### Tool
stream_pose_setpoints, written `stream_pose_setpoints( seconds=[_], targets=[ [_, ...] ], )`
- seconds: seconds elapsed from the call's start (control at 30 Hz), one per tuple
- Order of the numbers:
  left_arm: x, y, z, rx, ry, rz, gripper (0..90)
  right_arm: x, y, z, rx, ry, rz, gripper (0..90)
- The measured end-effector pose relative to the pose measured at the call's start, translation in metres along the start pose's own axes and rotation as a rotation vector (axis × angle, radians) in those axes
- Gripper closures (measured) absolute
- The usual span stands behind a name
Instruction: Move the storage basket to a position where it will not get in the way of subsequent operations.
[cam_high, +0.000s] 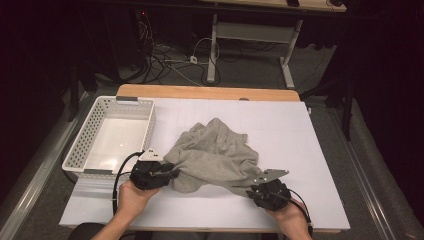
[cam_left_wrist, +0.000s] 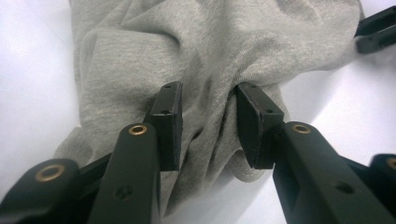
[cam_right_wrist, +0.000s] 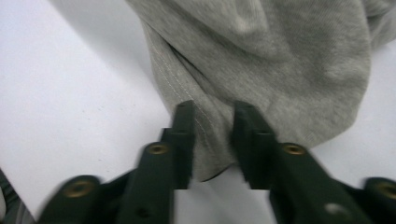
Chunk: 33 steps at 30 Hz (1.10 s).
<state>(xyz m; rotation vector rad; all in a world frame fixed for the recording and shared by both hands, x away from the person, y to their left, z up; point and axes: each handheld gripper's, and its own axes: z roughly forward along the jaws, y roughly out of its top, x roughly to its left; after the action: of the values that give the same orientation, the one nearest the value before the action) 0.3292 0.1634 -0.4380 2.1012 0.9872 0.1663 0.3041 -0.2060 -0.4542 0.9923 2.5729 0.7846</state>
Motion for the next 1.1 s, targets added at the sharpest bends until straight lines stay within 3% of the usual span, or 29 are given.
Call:
stream_pose_setpoints(
  seconds=[0.07, 0.1, 0.23, 0.4, 0.53, 0.73, 0.8, 0.93, 0.97, 1.1],
  targets=[
    [0.000, 0.001, 0.001, 0.001, -0.004, -0.004, 61.1, -0.005, 0.001, -0.001, 0.002, 0.005, 0.001, 88.2],
    [0.001, 0.001, 0.001, 0.004, -0.012, -0.007, 61.7, -0.008, 0.002, -0.004, -0.009, 0.011, 0.009, 88.7],
    [-0.001, 0.005, -0.004, -0.003, -0.046, 0.009, 78.6, -0.015, 0.000, -0.025, -0.086, 0.040, 0.058, 89.2],
    [-0.006, 0.009, -0.014, -0.018, -0.065, 0.023, 80.8, -0.011, -0.004, -0.047, -0.140, 0.049, 0.064, 89.3],
    [-0.006, 0.007, -0.019, -0.020, -0.061, 0.009, 80.6, -0.012, -0.010, -0.052, -0.132, 0.062, 0.073, 89.2],
    [-0.002, 0.006, 0.002, 0.050, -0.026, 0.003, 78.1, -0.019, -0.014, -0.024, -0.023, 0.040, 0.079, 88.0],
    [-0.003, 0.006, 0.003, 0.046, -0.020, 0.006, 74.5, -0.018, -0.014, -0.016, -0.001, 0.048, 0.075, 80.9],
    [-0.004, 0.005, -0.002, 0.020, -0.007, 0.018, 63.2, -0.015, -0.011, -0.020, -0.038, 0.049, 0.076, 77.0],
    [-0.005, 0.005, -0.005, -0.003, -0.008, 0.015, 60.5, -0.016, -0.008, -0.026, -0.089, 0.038, 0.083, 76.2],
    [-0.004, 0.004, -0.007, -0.019, -0.008, 0.004, 57.0, -0.018, -0.006, -0.030, -0.125, 0.031, 0.098, 75.9]
  ],
)
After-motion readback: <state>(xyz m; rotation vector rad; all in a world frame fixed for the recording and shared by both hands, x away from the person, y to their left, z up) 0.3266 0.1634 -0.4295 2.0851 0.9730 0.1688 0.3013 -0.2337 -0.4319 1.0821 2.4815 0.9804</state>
